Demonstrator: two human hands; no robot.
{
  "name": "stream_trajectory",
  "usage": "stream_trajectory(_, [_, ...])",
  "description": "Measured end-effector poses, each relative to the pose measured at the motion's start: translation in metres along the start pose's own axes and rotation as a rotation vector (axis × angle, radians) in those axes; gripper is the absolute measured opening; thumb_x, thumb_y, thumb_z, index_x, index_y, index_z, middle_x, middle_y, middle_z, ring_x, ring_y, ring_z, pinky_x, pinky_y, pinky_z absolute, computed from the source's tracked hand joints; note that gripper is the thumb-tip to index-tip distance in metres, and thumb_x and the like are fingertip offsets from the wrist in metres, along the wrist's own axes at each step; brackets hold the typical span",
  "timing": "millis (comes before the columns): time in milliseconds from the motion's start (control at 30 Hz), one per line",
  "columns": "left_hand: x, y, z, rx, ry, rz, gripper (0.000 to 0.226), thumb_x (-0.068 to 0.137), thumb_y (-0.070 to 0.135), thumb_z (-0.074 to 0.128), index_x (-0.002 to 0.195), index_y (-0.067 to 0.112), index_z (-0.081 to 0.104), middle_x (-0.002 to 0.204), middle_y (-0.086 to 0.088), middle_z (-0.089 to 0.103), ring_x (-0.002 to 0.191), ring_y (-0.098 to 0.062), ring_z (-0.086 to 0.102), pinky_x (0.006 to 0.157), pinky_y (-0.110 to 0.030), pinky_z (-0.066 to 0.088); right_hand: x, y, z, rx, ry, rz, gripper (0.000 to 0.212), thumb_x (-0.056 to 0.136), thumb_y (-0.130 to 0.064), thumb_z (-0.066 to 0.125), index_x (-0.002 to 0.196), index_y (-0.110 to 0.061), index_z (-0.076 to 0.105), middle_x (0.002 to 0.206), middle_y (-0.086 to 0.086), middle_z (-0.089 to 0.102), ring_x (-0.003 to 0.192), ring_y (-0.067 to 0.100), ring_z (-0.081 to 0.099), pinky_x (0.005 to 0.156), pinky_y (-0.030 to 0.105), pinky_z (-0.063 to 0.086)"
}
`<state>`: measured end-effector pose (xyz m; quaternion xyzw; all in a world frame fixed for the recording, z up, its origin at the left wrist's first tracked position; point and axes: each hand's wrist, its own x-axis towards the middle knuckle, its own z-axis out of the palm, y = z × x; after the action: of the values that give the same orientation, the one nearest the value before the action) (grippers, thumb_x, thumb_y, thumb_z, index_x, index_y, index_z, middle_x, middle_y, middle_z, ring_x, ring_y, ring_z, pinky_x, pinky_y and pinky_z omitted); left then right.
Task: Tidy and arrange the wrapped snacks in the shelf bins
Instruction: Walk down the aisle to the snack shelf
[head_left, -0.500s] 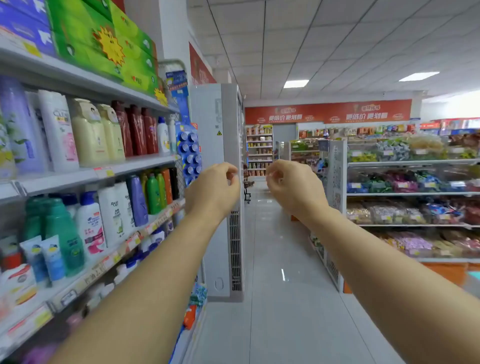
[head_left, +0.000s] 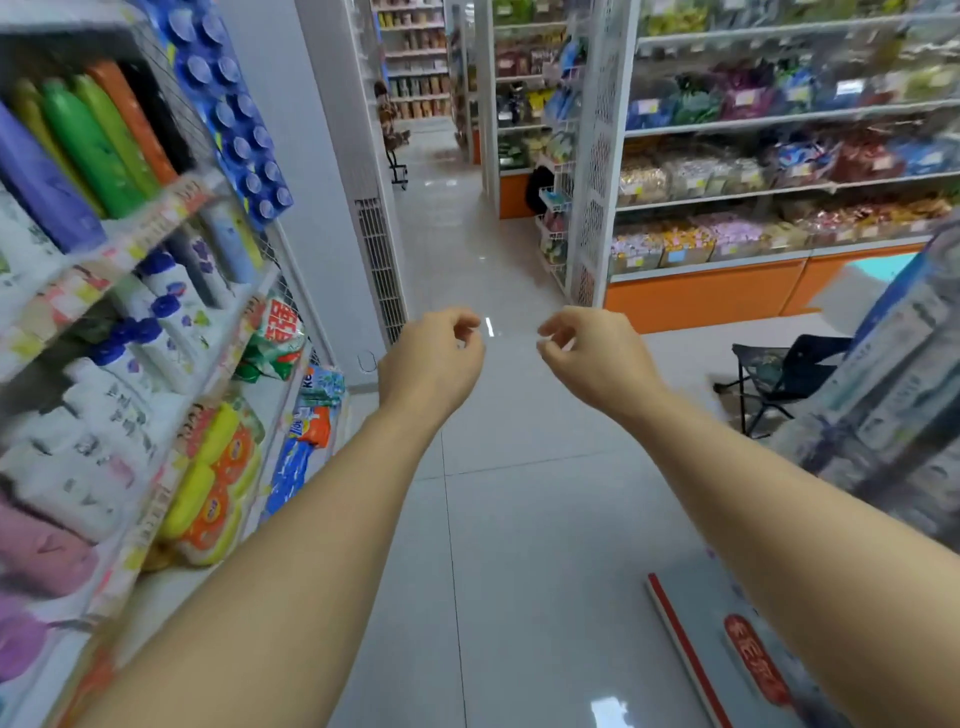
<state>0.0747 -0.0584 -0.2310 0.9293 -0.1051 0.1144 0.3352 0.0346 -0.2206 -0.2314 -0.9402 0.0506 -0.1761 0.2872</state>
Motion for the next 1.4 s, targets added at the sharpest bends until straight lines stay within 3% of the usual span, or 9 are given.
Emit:
stream_trajectory(100, [0.008, -0.004, 0.031, -0.033, -0.094, 0.01, 0.025, 0.091, 0.026, 0.051, 0.111, 0.028, 0.065, 0.096, 0.014, 0.061, 0.095, -0.014, 0.06, 0.086, -0.032, 0.049, -0.001, 0.031, 0.013, -0.016, -0.022, 0.091, 0.021, 0.088, -0.026, 0.056, 0.106, -0.021, 0.067, 0.094, -0.006, 0.067, 0.092, 0.017, 0.059, 0.07, 0.027, 0.039])
stream_trajectory(333, [0.059, 0.005, 0.103, -0.093, -0.225, 0.043, 0.023, 0.091, 0.027, 0.051, 0.108, 0.028, 0.066, 0.098, 0.014, 0.062, 0.092, -0.012, 0.06, 0.086, -0.032, 0.049, 0.036, 0.101, 0.016, -0.02, 0.003, 0.24, 0.021, 0.088, -0.027, 0.056, 0.105, -0.022, 0.067, 0.094, -0.007, 0.067, 0.093, 0.018, 0.059, 0.077, 0.03, 0.047])
stream_trajectory(500, [0.121, 0.03, 0.167, -0.152, -0.29, 0.06, 0.022, 0.089, 0.026, 0.052, 0.106, 0.028, 0.067, 0.094, 0.015, 0.061, 0.089, -0.014, 0.06, 0.089, -0.034, 0.049, 0.094, 0.159, 0.012, -0.021, 0.026, 0.303, 0.02, 0.088, -0.026, 0.055, 0.104, -0.021, 0.067, 0.09, -0.008, 0.063, 0.091, 0.016, 0.059, 0.076, 0.029, 0.047])
stream_trajectory(733, [0.199, 0.058, 0.222, -0.151, -0.343, 0.049, 0.021, 0.091, 0.028, 0.051, 0.106, 0.032, 0.065, 0.1, 0.014, 0.063, 0.09, -0.012, 0.059, 0.082, -0.028, 0.047, 0.175, 0.223, 0.012, -0.013, 0.007, 0.367, 0.02, 0.087, -0.026, 0.056, 0.103, -0.021, 0.067, 0.091, -0.007, 0.065, 0.092, 0.017, 0.059, 0.079, 0.032, 0.05])
stream_trajectory(1067, [0.304, 0.047, 0.318, -0.154, -0.516, 0.053, 0.022, 0.092, 0.026, 0.05, 0.107, 0.03, 0.065, 0.098, 0.016, 0.06, 0.089, -0.011, 0.06, 0.087, -0.035, 0.05, 0.265, 0.3, 0.049, -0.001, -0.029, 0.513, 0.018, 0.088, -0.024, 0.056, 0.101, -0.02, 0.067, 0.089, -0.007, 0.063, 0.086, 0.015, 0.059, 0.078, 0.033, 0.051])
stream_trajectory(1400, [0.474, 0.063, 0.416, -0.223, -0.704, 0.107, 0.02, 0.093, 0.026, 0.051, 0.106, 0.029, 0.066, 0.098, 0.016, 0.06, 0.093, -0.008, 0.059, 0.088, -0.035, 0.05, 0.4, 0.379, 0.074, -0.035, 0.026, 0.712, 0.019, 0.088, -0.025, 0.056, 0.103, -0.018, 0.067, 0.091, -0.005, 0.066, 0.085, 0.015, 0.059, 0.079, 0.032, 0.051])
